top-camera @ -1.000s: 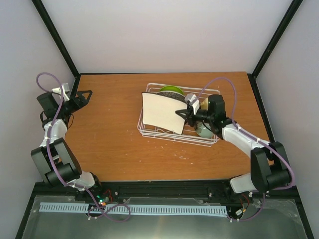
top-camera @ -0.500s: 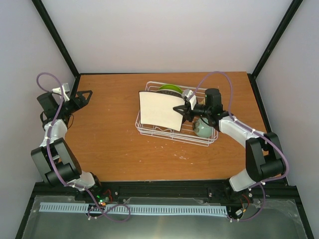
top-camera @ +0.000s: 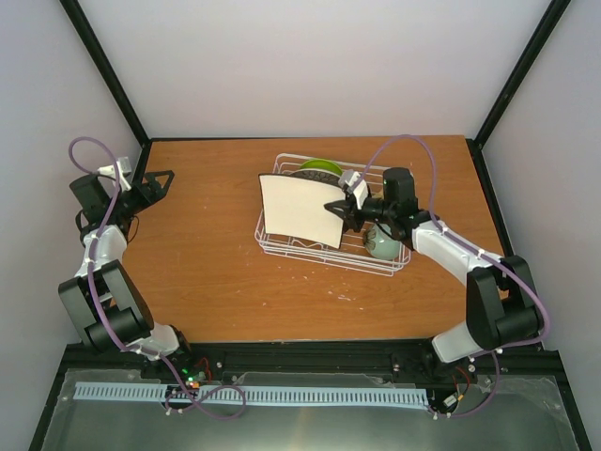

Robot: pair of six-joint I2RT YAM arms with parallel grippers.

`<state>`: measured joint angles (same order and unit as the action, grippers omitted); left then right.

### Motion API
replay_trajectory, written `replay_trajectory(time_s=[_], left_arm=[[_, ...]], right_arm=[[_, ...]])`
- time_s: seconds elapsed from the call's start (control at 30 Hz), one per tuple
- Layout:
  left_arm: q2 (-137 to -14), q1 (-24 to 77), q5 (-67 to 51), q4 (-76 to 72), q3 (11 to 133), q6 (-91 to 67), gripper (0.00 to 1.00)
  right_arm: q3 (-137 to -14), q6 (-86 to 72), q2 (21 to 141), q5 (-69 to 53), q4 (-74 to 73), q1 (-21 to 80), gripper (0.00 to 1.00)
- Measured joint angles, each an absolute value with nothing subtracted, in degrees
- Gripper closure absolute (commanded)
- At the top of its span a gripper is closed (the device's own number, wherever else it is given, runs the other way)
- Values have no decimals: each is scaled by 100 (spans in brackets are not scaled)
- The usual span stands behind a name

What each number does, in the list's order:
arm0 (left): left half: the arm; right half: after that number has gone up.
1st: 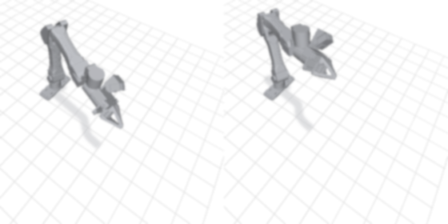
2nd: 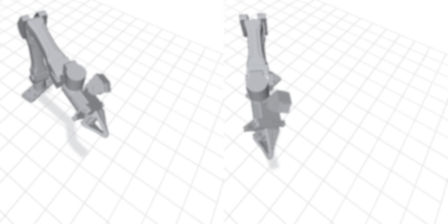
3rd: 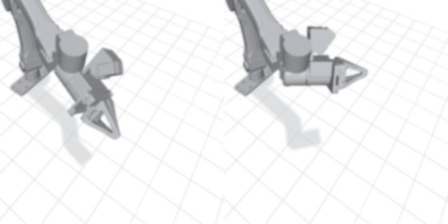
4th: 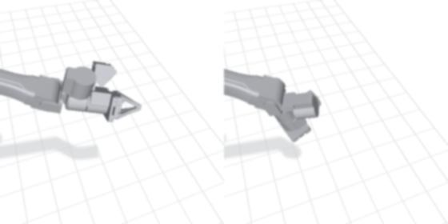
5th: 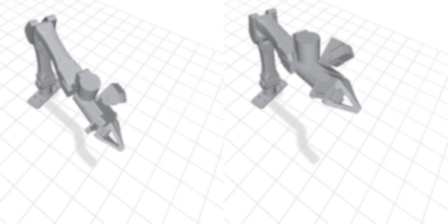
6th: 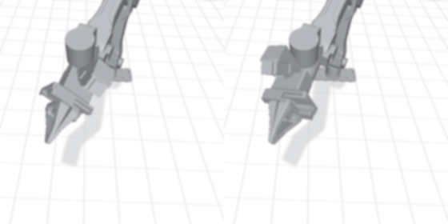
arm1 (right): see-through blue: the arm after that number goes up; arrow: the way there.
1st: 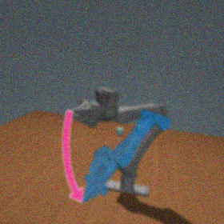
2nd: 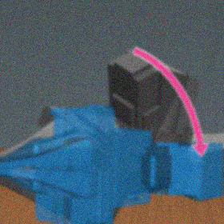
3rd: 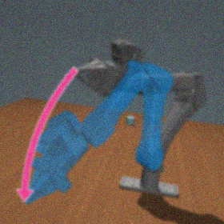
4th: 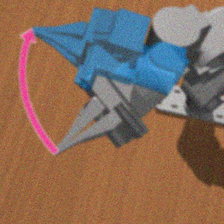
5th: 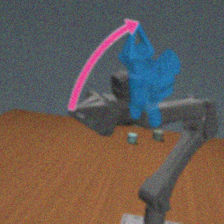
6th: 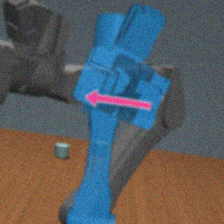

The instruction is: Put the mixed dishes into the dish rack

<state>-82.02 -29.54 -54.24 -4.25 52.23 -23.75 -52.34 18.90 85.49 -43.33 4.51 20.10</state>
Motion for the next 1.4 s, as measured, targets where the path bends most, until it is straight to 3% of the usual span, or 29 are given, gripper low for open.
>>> replay_trajectory(time_s=[0.67, 0.87, 1.07, 1.4], left_arm=[[-8202, -2954, -5422, -425, 5223, -2373, 2], [-8202, -2954, -5422, -427, 5223, -2373, 3], [-8202, -2954, -5422, -427, 5221, -2373, 2], [-8202, -2954, -5422, -427, 5221, -2373, 3]], right_arm=[[-4858, 2324, 7861, -3435, 204, 2189, 97], [-4882, 2381, 7900, -3413, 198, 2224, 97], [-5144, 2399, 8211, -3452, 198, 2353, 90], [-5428, 2401, 8458, -3483, 38, 2423, 91]])
